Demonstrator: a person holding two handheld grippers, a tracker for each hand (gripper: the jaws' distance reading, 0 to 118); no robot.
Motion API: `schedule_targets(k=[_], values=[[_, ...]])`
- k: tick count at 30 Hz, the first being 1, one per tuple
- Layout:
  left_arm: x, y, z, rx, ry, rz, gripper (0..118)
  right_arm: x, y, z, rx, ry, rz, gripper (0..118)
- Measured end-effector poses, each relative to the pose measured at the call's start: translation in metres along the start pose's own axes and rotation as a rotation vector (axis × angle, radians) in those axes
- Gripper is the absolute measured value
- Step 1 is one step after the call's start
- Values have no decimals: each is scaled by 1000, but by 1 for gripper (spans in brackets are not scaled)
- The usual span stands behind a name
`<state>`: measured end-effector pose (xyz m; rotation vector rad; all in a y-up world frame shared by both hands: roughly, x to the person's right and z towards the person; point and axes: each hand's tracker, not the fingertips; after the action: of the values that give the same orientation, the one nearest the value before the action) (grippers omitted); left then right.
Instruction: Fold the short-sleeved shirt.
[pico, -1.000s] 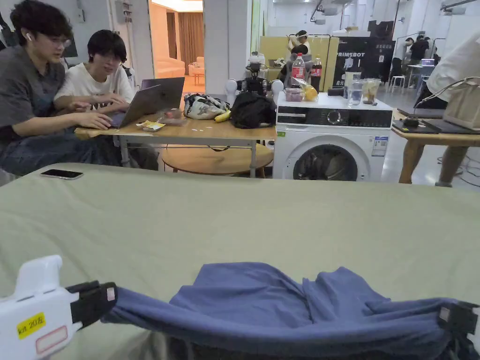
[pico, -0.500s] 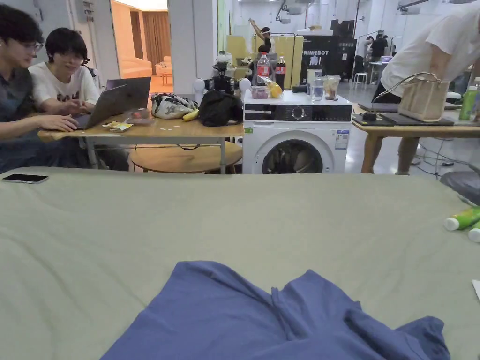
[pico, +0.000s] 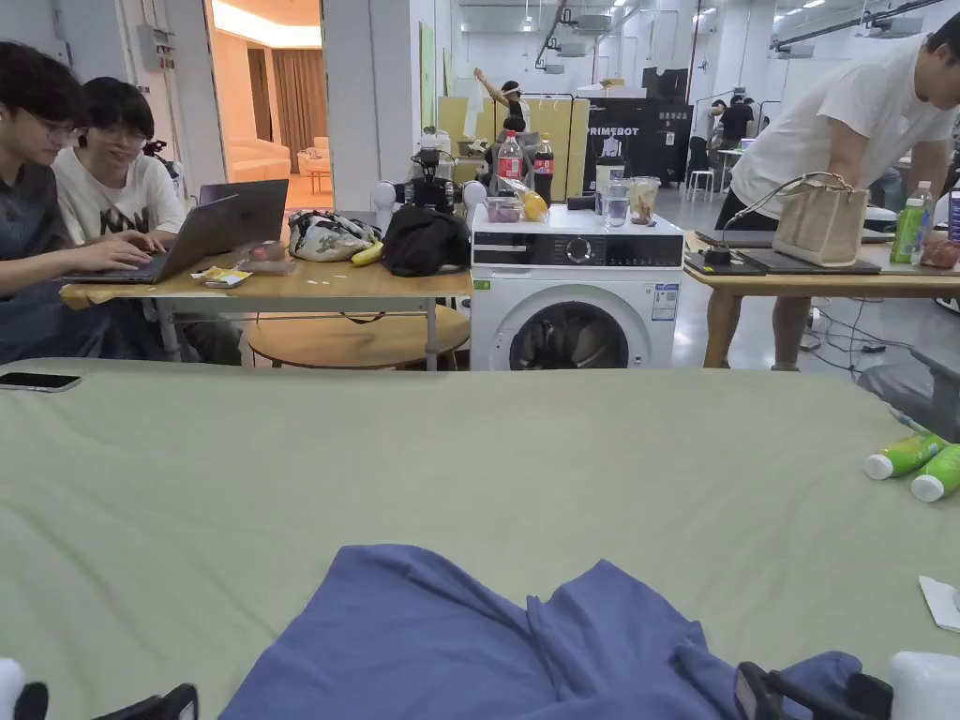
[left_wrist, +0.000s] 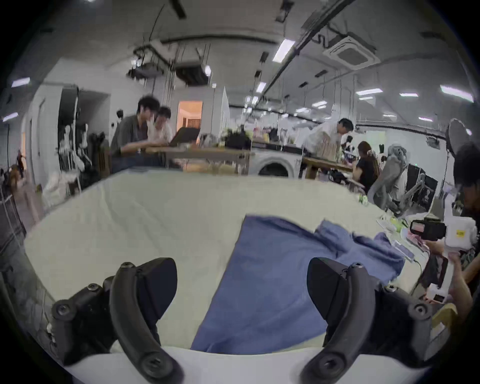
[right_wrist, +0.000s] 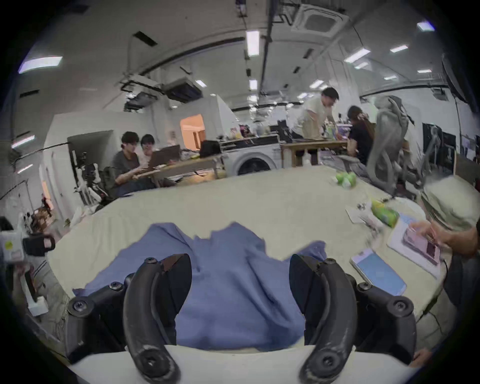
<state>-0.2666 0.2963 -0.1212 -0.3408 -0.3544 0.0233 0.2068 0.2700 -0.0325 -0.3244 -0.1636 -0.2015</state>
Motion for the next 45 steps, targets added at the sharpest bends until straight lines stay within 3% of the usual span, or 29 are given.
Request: schedule_targets(k=[2,3,5,6,7,8,14,18,21,24,30,36,38,41,43,45], values=[[15,10,1,37,0,-17,83,-12,4,-3,3,3,18,51],[22,15,0,43,-8,-20,70,-18,6,-6,9,4,26,46],[20,19,-5,62,-5,-23,55,-25,9,-8,8,26,46,38],[23,22,-4,81,-30,-18,22,-30,10,-9,0,32,57,22],[24,22,-4,90,-47,-11,5,-32,10,-11,-7,37,71,8],[25,24,-7,87,-48,-5,0,-35,10,-12,-14,39,83,0],[22,19,-5,49,-28,-10,0,-45,6,-16,-58,45,140,0],[-17,13,-10,-41,-98,168,1,-41,3,-16,-66,63,105,0],[-49,-1,-13,-145,-83,282,51,-39,-1,-12,-72,71,93,0],[-74,-25,-19,-293,-81,361,55,-38,-8,-13,-91,96,90,0],[-87,-67,-46,-537,18,368,55,-37,-13,-19,-128,123,88,0],[-85,-92,-68,-623,49,324,53,-29,-14,-18,-140,115,95,0],[-82,-91,-70,-623,46,319,36,-25,-15,-18,-146,110,78,0],[-72,-87,-71,-649,77,173,3,-20,-17,-16,-160,108,44,0],[-63,-89,-74,-644,41,189,2,-14,-19,-17,-173,117,23,0],[-50,-92,-79,-661,87,103,2,-8,-17,-20,-190,94,32,0]])
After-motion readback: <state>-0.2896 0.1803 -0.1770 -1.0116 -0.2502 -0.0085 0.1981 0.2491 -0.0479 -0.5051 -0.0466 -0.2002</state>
